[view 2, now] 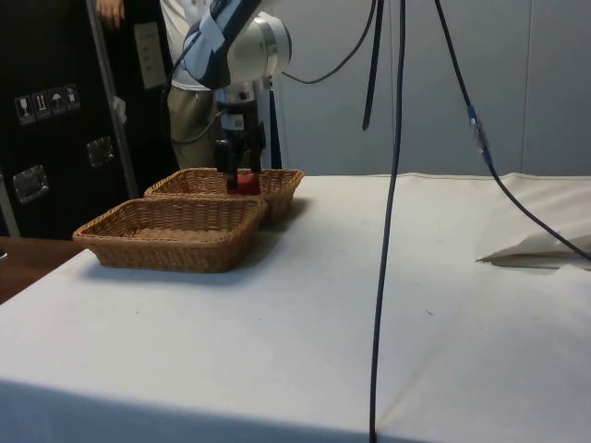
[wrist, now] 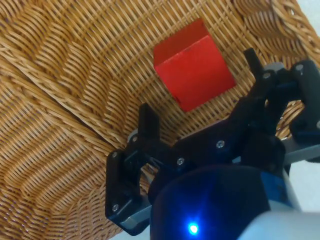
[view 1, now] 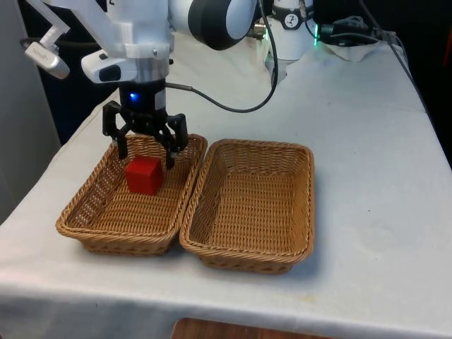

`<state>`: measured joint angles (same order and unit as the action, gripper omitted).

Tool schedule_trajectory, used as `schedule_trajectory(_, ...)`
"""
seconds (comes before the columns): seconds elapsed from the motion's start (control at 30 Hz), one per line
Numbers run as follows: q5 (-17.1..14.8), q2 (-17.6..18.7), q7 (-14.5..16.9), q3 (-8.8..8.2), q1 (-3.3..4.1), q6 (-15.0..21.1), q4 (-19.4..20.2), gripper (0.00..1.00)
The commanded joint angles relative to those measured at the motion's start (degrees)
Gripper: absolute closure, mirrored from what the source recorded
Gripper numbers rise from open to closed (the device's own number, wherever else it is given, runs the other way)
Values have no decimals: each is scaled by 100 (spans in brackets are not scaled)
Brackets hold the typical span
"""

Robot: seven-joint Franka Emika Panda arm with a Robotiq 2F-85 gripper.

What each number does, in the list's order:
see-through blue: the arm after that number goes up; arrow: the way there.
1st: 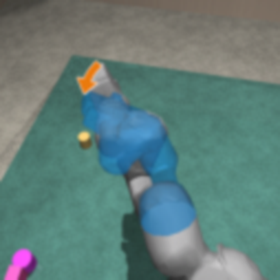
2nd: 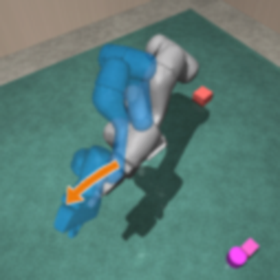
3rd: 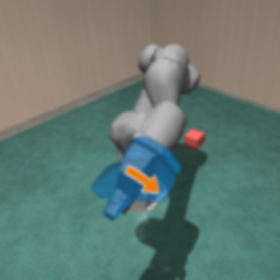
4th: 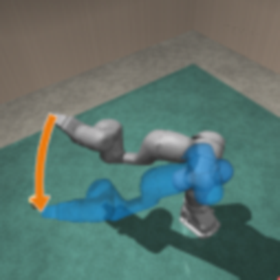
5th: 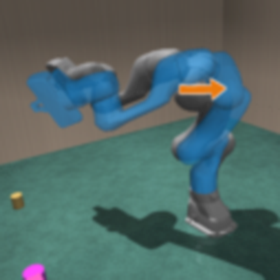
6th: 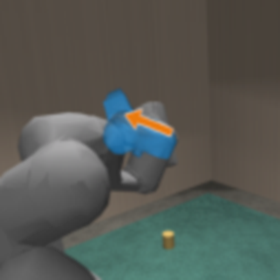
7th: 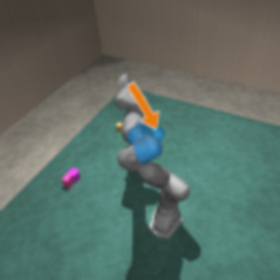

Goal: Pick up the red cube and place it into the right basket.

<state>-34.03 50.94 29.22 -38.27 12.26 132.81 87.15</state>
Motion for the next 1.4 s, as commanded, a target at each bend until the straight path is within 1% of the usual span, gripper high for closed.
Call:
schedule_trajectory(0.0,-11,17,11,17,-23,0,-34,0)
schedule_trajectory(0.1,-11,17,11,17,-29,0,-34,0)
schedule_trajectory(0.13,0,0,0,0,0,0,0,0)
schedule_trajectory(0.17,0,-11,11,0,-17,-23,-23,0)
schedule_trajectory(0.27,29,-120,-6,-69,40,-92,0,0)
schedule_trajectory(0.3,40,-195,-23,-109,97,-143,29,0)
schedule_trajectory(0.37,52,-264,-34,-132,143,-189,63,0)
schedule_trajectory(0.4,29,-235,-6,-97,92,-201,11,0)
schedule_trajectory(0.43,69,-309,-46,-143,166,-212,86,0)
schedule_trajectory(0.53,126,-435,-80,-166,241,-241,166,0)
schedule_trajectory(0.57,160,-481,-109,-178,286,-264,189,0)
schedule_trajectory(0.6,241,-561,-166,-183,350,-292,229,0)
schedule_trajectory(0.63,292,-596,-206,-178,372,-304,241,0)
schedule_trajectory(0.67,223,-550,-132,-115,281,-275,195,0)
schedule_trajectory(0.7,344,-636,-252,-178,395,-327,252,0)
schedule_trajectory(0.73,435,-699,-315,-166,430,-367,269,0)
schedule_trajectory(0.77,435,-699,-315,-166,430,-367,269,0)
schedule_trajectory(0.8,521,-768,-378,-166,476,-407,286,0)
schedule_trajectory(0.9,613,-848,-441,-166,544,-470,298,0)
schedule_trajectory(0.93,561,-802,-395,-115,470,-458,246,0)
schedule_trajectory(0.97,653,-882,-458,-172,567,-493,304,0)
schedule_trajectory(1.0,733,-940,-504,-172,607,-544,309,0)
schedule_trajectory(1.03,773,-968,-527,-172,625,-579,309,0)
schedule_trajectory(1.07,773,-968,-527,-172,625,-579,309,0)
schedule_trajectory(1.1,854,-1037,-567,-166,665,-636,315,0)
schedule_trajectory(1.2,963,-1146,-613,-166,710,-705,338,0)
schedule_trajectory(1.23,917,-1094,-584,-115,647,-710,275,0)
schedule_trajectory(1.27,991,-1186,-619,-166,728,-722,355,0)
schedule_trajectory(1.3,1020,-1226,-625,-160,745,-739,372,0)
schedule_trajectory(1.33,1071,-1306,-630,-160,779,-779,407,0)
schedule_trajectory(1.37,1094,-1346,-630,-160,791,-791,430,0)
